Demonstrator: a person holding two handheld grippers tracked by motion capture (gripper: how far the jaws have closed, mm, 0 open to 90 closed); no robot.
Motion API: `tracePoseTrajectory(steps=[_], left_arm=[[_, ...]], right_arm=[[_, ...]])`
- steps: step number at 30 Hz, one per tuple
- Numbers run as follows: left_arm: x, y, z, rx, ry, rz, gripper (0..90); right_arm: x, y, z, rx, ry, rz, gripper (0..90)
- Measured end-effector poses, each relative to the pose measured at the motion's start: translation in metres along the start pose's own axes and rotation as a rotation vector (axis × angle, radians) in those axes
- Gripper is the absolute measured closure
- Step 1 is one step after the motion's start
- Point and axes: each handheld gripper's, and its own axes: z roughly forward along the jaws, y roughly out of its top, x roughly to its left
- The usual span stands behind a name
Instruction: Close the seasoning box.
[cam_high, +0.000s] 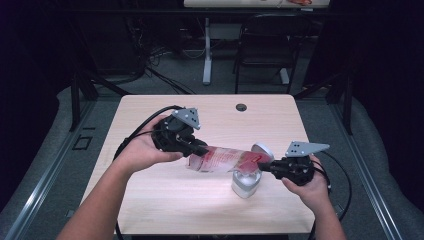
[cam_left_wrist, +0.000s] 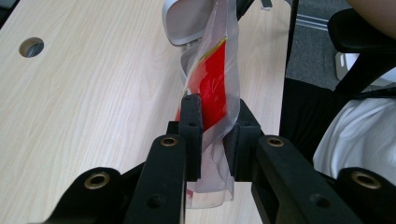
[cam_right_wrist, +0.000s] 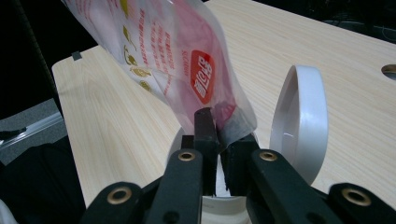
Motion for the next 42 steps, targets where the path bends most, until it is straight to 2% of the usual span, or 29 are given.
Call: tracePoseTrajectory(steps=[6,13,18,42], left_arm=[[0.002,-0.005,0.001,-0.005,0.000,-0.005,79.1],[0.004,-0.009,0.003,-0.006,0.001,-0.007,79.0],[0.004,-0.015,0.003,-0.012,0.001,-0.022,79.0],[0.011,-0.038,0.010,-0.013,-0.013,-0.064,78.3]], right_arm=[[0.000,-0.001,0.003,0.006,-0.008,-0.006,83.3],[-0.001,-0.004,0.008,0.011,0.006,-0.002,82.9],[-0.002,-0.005,0.012,0.015,0.019,0.000,82.4],[-0.005,-0.011,0.017,-0.017,0.060,0.028,78.8]])
